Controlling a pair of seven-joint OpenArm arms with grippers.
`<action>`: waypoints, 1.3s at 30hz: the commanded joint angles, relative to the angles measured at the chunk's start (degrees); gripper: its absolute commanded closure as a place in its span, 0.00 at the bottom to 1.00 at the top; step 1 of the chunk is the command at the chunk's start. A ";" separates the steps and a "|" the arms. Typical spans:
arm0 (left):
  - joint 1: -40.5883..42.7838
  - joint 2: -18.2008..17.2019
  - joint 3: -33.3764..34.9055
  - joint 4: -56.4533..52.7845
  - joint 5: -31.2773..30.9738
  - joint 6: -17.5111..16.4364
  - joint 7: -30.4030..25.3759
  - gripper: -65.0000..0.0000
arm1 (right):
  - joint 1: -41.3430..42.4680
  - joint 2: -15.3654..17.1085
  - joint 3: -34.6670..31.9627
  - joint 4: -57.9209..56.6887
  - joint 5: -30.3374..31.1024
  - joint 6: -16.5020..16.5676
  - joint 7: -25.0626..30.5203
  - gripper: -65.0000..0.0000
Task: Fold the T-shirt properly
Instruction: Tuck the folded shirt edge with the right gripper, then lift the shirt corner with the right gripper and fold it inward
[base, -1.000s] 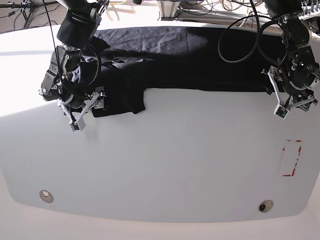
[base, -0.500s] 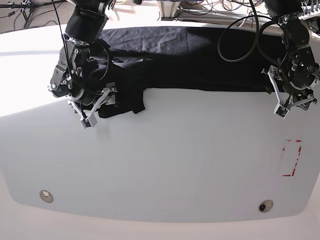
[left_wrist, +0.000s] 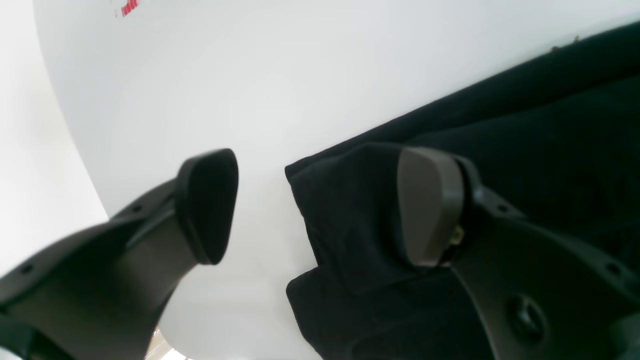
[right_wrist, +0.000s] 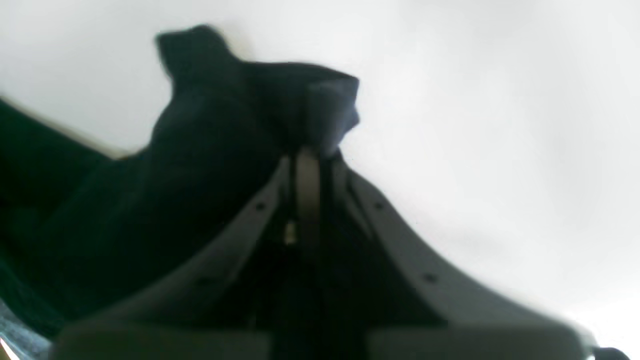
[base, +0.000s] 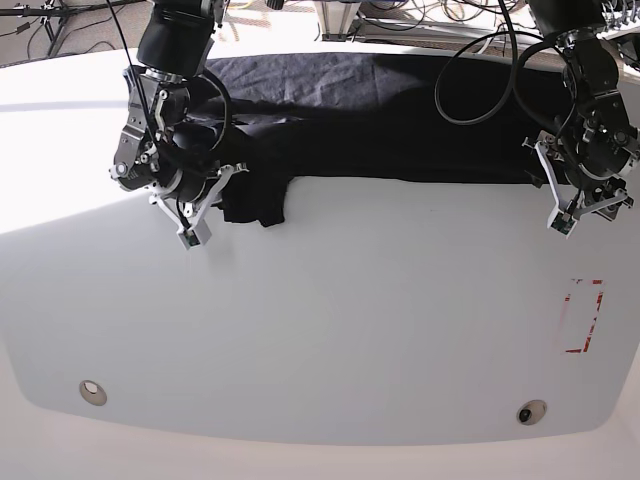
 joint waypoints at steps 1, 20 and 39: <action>-0.59 -0.89 -0.27 0.73 -0.06 0.12 -0.74 0.31 | 0.78 1.69 -0.35 1.36 0.45 0.01 0.32 0.98; -0.51 -0.89 -0.27 -2.09 0.03 0.12 -0.74 0.31 | -11.97 8.29 -0.35 25.01 32.89 0.01 -13.40 1.00; -0.59 -0.80 1.31 -2.70 0.20 0.12 -0.74 0.31 | -23.04 15.76 -14.16 26.68 54.42 0.01 -14.63 0.85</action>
